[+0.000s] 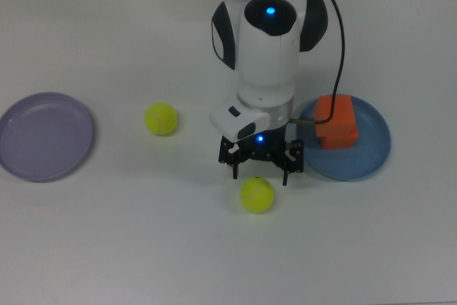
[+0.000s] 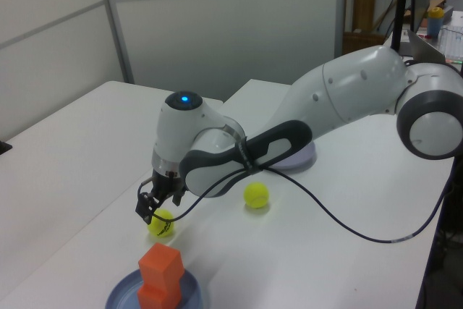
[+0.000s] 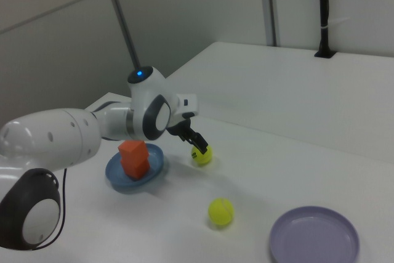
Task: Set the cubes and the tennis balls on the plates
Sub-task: 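Release the cube and move down onto the nearby tennis ball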
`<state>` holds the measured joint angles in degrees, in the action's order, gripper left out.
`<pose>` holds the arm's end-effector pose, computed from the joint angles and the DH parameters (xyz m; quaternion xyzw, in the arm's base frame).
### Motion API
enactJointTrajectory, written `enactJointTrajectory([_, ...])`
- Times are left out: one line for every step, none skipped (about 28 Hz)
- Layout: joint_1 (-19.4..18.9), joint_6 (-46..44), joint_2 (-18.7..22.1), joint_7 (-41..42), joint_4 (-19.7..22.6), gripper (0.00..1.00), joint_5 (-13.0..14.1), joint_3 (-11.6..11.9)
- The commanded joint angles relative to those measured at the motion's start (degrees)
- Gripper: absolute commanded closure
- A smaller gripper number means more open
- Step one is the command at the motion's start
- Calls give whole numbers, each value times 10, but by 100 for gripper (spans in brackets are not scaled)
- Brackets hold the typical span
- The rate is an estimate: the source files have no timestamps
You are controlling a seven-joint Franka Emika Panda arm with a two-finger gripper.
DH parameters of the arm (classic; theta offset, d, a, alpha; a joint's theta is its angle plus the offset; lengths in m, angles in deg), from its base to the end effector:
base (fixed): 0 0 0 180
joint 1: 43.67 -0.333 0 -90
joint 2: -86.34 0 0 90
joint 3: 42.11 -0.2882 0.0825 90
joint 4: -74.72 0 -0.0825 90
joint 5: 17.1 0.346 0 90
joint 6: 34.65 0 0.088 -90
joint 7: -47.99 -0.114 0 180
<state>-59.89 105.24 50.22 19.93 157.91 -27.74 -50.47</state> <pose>0.6463 0.2716 0.3474 -0.9827 -0.0077 -0.1776 0.0521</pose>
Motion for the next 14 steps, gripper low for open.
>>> enactJointTrajectory([2, 42, -29, 24, -12, 0, 13, 6])
enactJointTrajectory([2, 47, -32, 24, -12, 0, 13, 6])
enactJointTrajectory([2, 50, -33, 24, -12, 0, 13, 8])
enactJointTrajectory([2, 54, -35, 24, -12, 0, 13, 10])
enactJointTrajectory([2, 54, -35, 25, -12, 0, 13, 10])
enactJointTrajectory([2, 54, -35, 25, -12, 0, 13, 10])
enactJointTrajectory([2, 54, -35, 27, -12, 0, 13, 10])
enactJointTrajectory([2, 54, -36, 30, -12, 0, 13, 10])
enactJointTrajectory([1, 54, -37, 34, -12, 0, 14, 10])
enactJointTrajectory([1, 54, -38, 35, -12, 0, 14, 10])
enactJointTrajectory([1, 54, -40, 35, -12, 2, 14, 10])
enactJointTrajectory([1, 54, -41, 35, -12, 8, 14, 10])
enactJointTrajectory([1, 54, -42, 36, -12, 15, 13, 10])
enactJointTrajectory([0, 54, -44, 37, -12, 32, 13, 10])
